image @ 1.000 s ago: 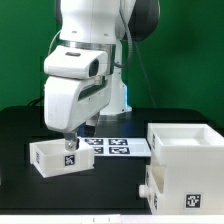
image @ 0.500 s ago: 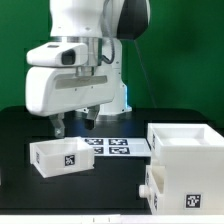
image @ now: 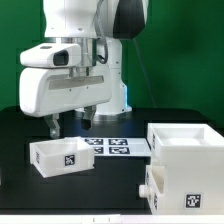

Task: Assemble drawer

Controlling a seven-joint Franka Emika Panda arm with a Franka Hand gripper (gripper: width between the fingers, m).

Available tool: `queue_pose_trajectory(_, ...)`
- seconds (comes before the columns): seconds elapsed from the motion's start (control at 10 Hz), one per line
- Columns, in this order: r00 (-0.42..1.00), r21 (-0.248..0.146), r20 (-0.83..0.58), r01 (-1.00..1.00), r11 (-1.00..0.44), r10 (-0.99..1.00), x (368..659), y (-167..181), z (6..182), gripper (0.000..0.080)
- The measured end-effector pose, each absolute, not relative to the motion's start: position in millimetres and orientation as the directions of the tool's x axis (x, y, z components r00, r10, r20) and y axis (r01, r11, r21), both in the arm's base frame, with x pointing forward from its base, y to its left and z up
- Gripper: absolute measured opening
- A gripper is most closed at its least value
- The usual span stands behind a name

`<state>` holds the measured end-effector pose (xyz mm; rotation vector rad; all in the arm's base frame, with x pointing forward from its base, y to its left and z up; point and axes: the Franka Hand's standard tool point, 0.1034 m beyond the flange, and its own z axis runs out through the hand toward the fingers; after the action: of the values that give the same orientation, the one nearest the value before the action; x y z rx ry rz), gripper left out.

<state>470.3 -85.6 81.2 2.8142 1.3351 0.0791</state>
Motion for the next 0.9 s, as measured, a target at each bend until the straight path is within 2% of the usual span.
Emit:
queue_pose_trajectory(0.2,0.725,0.078,0.075,0.68,-0.729,0.684,458,-95,79.4,0.0649)
queue_pose_trajectory(0.3,0.822,0.053,0.086,0.56,-0.827,0.563,440,-96,71.6,0.0649)
queue_pose_trajectory(0.6,0.859,0.018,0.071,0.507,-0.862,0.506,425,-88,63.7,0.0649)
queue_pose_trajectory(0.9,0.869,0.027,0.083,0.487,-0.873,0.487,426,-87,60.7,0.0649)
